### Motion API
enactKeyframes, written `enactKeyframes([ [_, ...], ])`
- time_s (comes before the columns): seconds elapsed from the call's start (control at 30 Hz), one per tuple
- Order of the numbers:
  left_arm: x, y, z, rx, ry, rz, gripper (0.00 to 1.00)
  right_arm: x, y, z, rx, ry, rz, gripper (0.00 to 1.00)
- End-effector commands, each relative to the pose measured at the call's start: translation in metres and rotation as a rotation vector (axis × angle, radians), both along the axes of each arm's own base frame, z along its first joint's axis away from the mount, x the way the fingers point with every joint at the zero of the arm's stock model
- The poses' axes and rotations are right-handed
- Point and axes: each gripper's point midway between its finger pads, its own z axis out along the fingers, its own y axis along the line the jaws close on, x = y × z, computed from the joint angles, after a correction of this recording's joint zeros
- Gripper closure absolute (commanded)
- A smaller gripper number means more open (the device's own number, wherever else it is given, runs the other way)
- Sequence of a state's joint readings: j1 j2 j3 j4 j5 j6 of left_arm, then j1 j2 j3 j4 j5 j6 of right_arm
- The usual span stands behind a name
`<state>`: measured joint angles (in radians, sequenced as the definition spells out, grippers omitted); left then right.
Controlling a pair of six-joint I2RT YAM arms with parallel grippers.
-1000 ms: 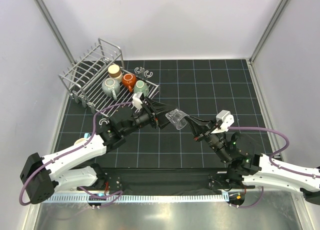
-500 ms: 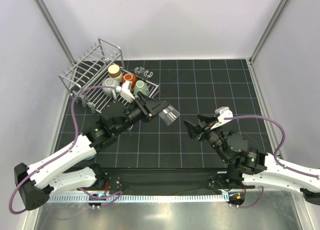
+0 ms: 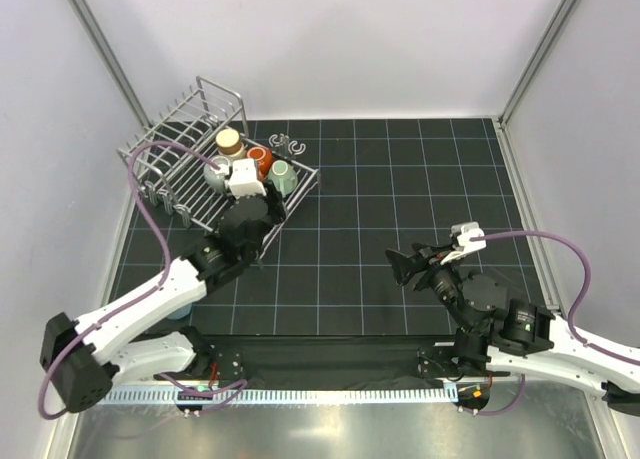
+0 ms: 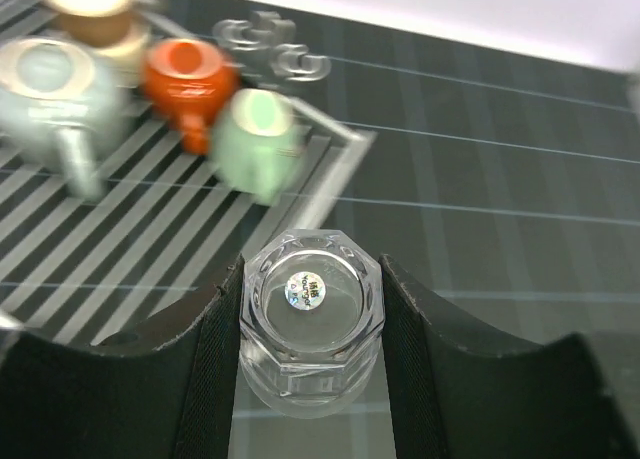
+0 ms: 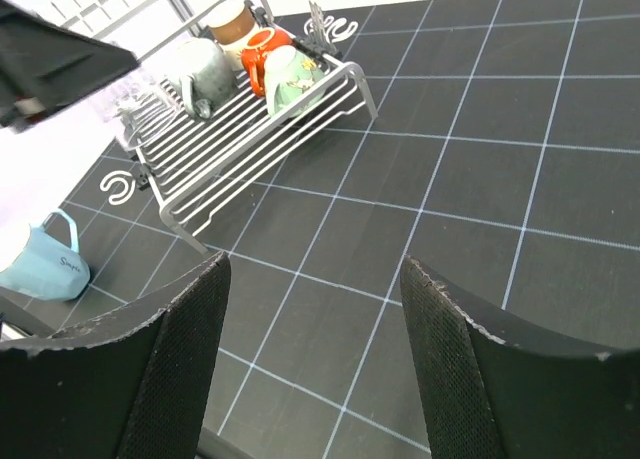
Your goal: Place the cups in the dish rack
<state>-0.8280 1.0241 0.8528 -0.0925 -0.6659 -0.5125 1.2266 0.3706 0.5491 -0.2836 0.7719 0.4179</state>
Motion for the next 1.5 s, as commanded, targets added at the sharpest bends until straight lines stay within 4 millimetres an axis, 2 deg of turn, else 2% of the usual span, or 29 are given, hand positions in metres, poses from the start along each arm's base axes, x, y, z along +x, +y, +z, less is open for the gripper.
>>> enactKeyframes([
  [0.0,0.033,0.044,0.004,0.085,-0.066,0.223,1.00,0.001,-0.004,-0.001,0.024,0.022,-0.026,0.30],
  [0.03,0.041,0.043,-0.006,0.102,-0.043,0.231,1.00,0.001,-0.004,-0.001,0.023,0.023,-0.026,0.30],
  [0.07,0.047,0.054,-0.009,0.111,-0.036,0.274,1.00,0.000,-0.004,0.000,0.025,0.024,-0.020,0.30],
  [0.2,0.068,0.068,-0.026,0.147,-0.003,0.335,1.00,-0.002,-0.005,0.000,0.038,0.038,-0.017,0.30],
  [0.23,0.073,0.068,-0.025,0.138,-0.022,0.338,1.00,-0.003,-0.005,0.000,0.040,0.039,-0.014,0.30],
  [0.27,0.078,0.067,-0.034,0.158,-0.011,0.343,1.00,-0.003,-0.005,-0.001,0.041,0.040,-0.015,0.30],
  [0.37,0.087,0.073,-0.041,0.174,-0.015,0.398,1.00,-0.003,-0.006,0.000,0.056,0.037,-0.014,0.30],
  [0.4,0.091,0.074,-0.050,0.193,-0.005,0.413,1.00,-0.003,-0.006,0.000,0.054,0.036,-0.016,0.30],
  [0.47,0.097,0.073,-0.054,0.214,-0.007,0.420,1.00,-0.003,-0.006,0.000,0.057,0.038,-0.018,0.30],
  [0.57,0.107,0.076,-0.070,0.253,0.015,0.474,1.00,-0.003,-0.007,-0.002,0.052,0.044,-0.020,0.30],
  [0.87,0.134,0.084,-0.084,0.259,0.012,0.482,1.00,-0.004,-0.013,-0.008,0.051,0.059,-0.033,0.30],
  [1.0,0.145,0.084,-0.084,0.257,-0.011,0.474,1.00,-0.004,-0.016,-0.011,0.059,0.061,-0.042,0.30],
  [1.03,0.150,0.082,-0.079,0.244,-0.030,0.467,1.00,-0.005,-0.015,-0.013,0.060,0.065,-0.041,0.30],
  [1.2,0.167,0.084,-0.083,0.249,-0.026,0.463,1.00,-0.004,-0.018,-0.015,0.056,0.068,-0.051,0.30],
  [1.27,0.173,0.084,-0.079,0.248,-0.043,0.467,1.00,-0.004,-0.018,-0.015,0.054,0.068,-0.054,0.30],
  [1.47,0.179,0.085,-0.089,0.261,-0.021,0.472,1.00,-0.004,-0.020,-0.016,0.054,0.071,-0.056,0.30],
])
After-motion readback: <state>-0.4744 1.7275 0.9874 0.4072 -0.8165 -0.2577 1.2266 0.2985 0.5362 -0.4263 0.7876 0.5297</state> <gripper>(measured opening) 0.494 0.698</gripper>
